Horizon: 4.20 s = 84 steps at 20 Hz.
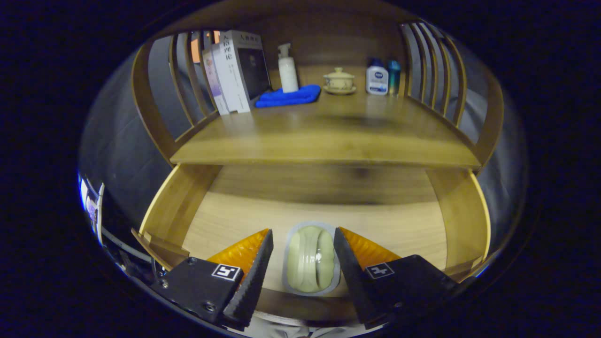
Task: Pull open the drawer, take out the items inside it, and place them on the countertop above the cabinet.
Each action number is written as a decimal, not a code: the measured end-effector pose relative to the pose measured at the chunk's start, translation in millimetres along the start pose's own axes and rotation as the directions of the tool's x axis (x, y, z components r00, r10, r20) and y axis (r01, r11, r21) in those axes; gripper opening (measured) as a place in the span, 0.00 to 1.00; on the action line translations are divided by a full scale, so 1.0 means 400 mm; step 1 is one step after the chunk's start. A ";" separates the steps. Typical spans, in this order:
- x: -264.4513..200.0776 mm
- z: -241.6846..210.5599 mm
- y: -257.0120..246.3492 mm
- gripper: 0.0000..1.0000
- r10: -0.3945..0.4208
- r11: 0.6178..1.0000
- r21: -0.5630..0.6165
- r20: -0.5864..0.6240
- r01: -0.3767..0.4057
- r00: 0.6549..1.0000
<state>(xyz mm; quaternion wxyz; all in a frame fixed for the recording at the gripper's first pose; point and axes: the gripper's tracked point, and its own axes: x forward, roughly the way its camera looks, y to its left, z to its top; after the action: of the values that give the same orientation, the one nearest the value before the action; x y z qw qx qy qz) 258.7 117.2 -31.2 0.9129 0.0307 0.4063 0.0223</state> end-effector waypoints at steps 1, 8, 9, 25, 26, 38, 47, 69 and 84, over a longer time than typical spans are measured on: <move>0.015 -0.010 -0.001 0.81 -0.004 1.000 0.000 -0.030 0.004 1.000; 0.036 -0.048 -0.030 0.69 -0.058 0.997 -0.063 -0.105 0.052 0.993; 0.040 -0.050 -0.034 0.65 -0.064 0.996 -0.065 -0.107 0.057 0.992; -0.025 0.021 -0.020 0.20 -0.050 0.994 -0.095 -0.009 0.049 0.999; -0.039 0.032 -0.016 0.20 -0.048 0.994 -0.101 0.003 0.048 0.999; -0.171 0.241 -0.022 0.20 -0.039 0.997 -0.061 0.142 0.048 0.989; -0.094 0.426 -0.025 0.20 -0.060 0.998 0.029 0.160 0.056 0.985; 0.044 0.470 -0.025 0.52 -0.049 0.999 0.024 0.183 0.045 0.982; -0.364 0.317 0.000 1.00 -0.028 0.985 -0.100 0.710 0.140 0.704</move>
<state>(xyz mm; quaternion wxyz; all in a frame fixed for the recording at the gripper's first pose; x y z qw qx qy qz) 255.7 102.9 161.2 0.9985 -0.0487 0.0249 -0.0032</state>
